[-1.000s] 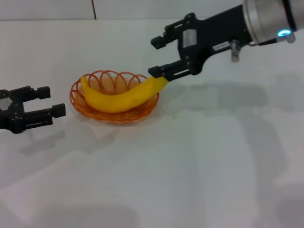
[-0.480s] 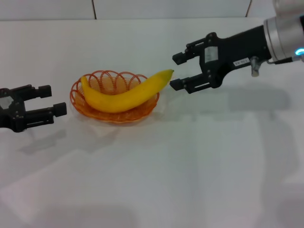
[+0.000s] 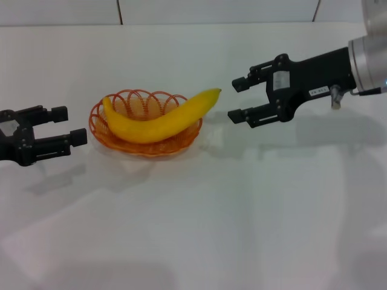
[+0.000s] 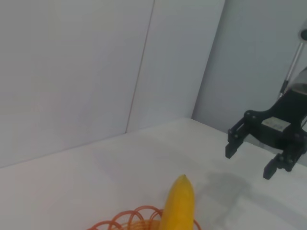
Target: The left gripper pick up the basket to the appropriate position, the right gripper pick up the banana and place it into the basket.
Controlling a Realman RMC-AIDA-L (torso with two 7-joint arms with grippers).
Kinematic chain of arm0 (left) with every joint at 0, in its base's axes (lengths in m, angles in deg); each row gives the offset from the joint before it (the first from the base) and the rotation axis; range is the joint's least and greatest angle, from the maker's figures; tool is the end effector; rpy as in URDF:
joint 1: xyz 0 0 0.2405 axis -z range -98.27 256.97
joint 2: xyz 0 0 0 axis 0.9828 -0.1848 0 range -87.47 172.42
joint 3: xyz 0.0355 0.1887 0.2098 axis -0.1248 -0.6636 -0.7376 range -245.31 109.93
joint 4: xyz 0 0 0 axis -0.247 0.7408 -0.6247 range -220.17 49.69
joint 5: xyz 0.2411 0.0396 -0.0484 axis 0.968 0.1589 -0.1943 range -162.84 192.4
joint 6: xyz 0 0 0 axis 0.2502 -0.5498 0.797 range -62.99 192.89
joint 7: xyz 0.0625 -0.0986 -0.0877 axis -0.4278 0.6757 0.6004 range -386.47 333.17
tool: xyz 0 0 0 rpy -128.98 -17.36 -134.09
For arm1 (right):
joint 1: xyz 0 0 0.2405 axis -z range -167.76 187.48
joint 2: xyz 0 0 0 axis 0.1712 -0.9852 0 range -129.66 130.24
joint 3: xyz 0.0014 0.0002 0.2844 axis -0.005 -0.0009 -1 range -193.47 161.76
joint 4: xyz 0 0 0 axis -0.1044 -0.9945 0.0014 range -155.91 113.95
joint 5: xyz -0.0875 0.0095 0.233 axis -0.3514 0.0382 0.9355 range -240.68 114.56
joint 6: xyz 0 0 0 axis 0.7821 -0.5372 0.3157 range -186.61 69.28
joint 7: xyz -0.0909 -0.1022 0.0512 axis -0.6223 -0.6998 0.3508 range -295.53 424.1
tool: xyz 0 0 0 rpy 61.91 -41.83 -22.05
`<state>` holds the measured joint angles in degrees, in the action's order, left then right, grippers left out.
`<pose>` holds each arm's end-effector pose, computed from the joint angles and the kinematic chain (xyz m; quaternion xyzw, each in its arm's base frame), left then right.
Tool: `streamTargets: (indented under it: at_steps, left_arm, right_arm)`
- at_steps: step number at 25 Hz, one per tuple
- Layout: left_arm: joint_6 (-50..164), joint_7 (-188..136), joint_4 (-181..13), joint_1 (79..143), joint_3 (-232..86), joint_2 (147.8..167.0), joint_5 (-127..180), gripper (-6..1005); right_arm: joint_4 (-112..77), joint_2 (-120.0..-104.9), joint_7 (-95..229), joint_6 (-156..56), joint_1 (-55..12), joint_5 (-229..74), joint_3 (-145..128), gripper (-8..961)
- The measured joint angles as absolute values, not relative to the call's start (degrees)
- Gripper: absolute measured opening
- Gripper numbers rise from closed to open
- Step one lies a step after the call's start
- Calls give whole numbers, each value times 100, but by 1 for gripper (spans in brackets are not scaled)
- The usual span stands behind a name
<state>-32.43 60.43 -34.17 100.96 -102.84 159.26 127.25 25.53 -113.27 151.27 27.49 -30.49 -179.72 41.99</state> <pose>-0.3382 0.3411 0.0643 -0.9198 -0.2472 -0.2460 0.1799 0.2228 0.4387 0.0053 -0.9889 0.0737 0.0963 0.0855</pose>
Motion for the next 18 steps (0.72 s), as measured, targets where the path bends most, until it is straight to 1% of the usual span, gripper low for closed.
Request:
streamTargets:
  at_steps: [9,18]
  left_arm:
    - [-3243,6042,-3420,10136,-10284,15928,12728,798]
    - [-3243,6030,-3443,10180,-10356,15928,12719,798]
  right_arm:
    - [2330,-11394,14911,2615,-3048,-17971,4192,671]
    - [2305,-11396,14898,2612,-3048,-17971,4180,671]
